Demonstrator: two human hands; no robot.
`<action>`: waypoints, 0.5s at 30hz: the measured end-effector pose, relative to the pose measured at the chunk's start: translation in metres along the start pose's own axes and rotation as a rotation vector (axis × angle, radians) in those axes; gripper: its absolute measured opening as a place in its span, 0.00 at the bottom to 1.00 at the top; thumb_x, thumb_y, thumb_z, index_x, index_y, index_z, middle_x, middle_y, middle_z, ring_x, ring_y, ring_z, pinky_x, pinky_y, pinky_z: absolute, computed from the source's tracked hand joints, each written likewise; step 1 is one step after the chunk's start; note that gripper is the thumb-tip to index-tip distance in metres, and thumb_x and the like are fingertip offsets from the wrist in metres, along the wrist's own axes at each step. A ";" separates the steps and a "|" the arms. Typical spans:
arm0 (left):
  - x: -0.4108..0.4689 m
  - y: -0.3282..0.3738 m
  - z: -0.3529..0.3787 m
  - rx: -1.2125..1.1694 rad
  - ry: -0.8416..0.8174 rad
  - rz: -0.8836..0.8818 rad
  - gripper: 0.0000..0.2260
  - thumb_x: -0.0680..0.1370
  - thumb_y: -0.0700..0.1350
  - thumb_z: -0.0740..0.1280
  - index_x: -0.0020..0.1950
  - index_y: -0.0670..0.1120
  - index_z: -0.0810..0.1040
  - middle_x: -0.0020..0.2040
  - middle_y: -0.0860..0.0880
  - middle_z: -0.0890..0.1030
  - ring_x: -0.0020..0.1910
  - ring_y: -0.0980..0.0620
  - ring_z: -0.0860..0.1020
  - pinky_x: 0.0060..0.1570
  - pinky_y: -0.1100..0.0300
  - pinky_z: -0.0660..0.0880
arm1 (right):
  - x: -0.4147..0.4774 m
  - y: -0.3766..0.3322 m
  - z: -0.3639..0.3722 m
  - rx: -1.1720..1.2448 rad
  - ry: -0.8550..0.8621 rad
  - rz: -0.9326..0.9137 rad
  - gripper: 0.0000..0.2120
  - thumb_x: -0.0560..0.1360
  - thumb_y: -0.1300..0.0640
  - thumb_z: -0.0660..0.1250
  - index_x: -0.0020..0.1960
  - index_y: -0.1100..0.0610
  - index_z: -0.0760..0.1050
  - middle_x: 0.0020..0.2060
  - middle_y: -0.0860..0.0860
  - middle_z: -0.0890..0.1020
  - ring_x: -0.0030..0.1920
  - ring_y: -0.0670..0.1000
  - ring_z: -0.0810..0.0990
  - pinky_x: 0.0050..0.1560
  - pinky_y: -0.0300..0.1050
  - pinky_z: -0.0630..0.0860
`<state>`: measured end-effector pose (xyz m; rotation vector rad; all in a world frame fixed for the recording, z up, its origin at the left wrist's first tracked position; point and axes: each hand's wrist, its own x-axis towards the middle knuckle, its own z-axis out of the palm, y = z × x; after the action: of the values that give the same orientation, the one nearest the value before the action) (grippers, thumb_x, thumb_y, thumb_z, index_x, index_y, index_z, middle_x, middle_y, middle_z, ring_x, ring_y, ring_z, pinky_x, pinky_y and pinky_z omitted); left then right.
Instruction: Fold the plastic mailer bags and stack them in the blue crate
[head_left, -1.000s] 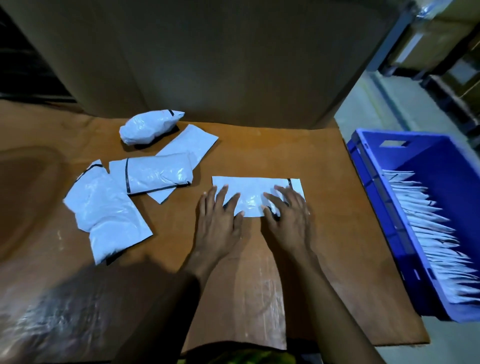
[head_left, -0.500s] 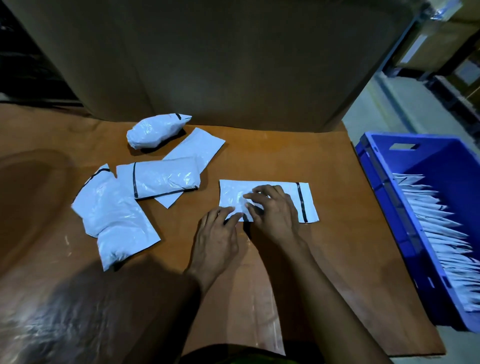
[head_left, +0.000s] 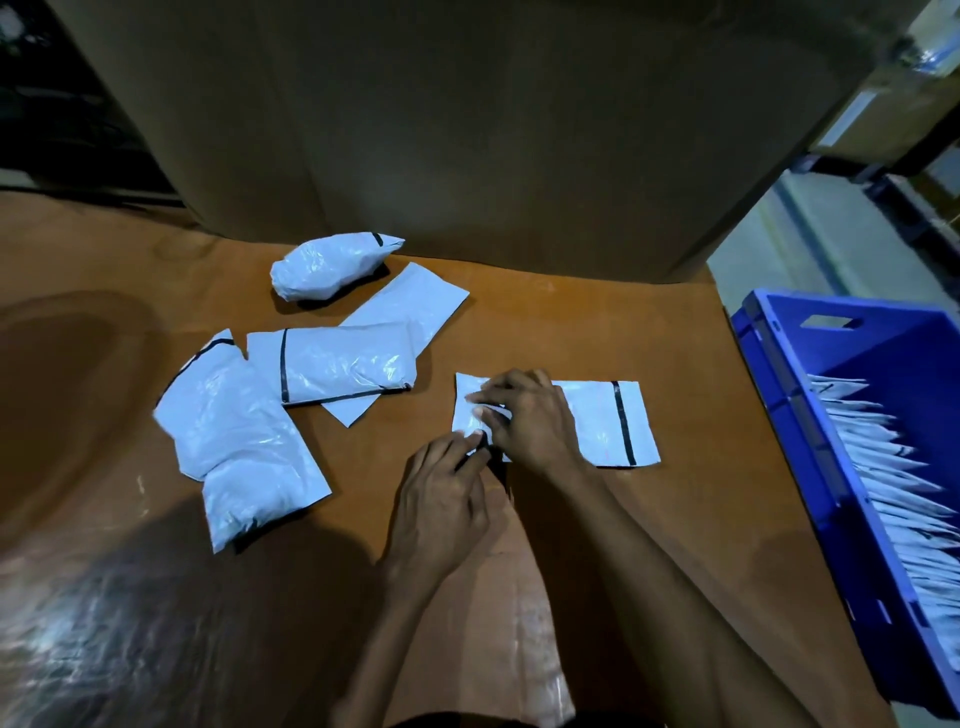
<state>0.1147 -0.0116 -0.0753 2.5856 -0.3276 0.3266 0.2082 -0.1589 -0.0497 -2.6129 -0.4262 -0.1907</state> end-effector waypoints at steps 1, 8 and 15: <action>0.001 0.000 0.000 -0.007 0.003 0.001 0.20 0.76 0.40 0.57 0.62 0.46 0.84 0.63 0.48 0.82 0.66 0.45 0.77 0.62 0.49 0.75 | 0.009 0.003 -0.005 -0.002 -0.070 -0.006 0.09 0.78 0.50 0.73 0.56 0.46 0.88 0.54 0.46 0.85 0.55 0.53 0.76 0.51 0.47 0.72; 0.002 0.000 -0.002 -0.037 -0.023 -0.025 0.23 0.75 0.41 0.57 0.65 0.49 0.83 0.65 0.51 0.80 0.67 0.47 0.76 0.66 0.50 0.73 | 0.017 0.010 -0.004 0.048 0.014 0.076 0.08 0.78 0.52 0.74 0.56 0.48 0.87 0.54 0.47 0.86 0.56 0.49 0.75 0.53 0.48 0.73; 0.012 0.015 -0.013 -0.001 -0.009 -0.023 0.22 0.73 0.48 0.55 0.57 0.47 0.85 0.60 0.48 0.82 0.59 0.45 0.80 0.59 0.49 0.76 | -0.017 0.028 -0.034 0.198 0.132 0.181 0.09 0.78 0.56 0.75 0.57 0.52 0.87 0.57 0.49 0.86 0.59 0.52 0.80 0.57 0.47 0.78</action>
<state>0.1190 -0.0200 -0.0542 2.5884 -0.3005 0.3072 0.1995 -0.2032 -0.0363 -2.4104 -0.1528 -0.2453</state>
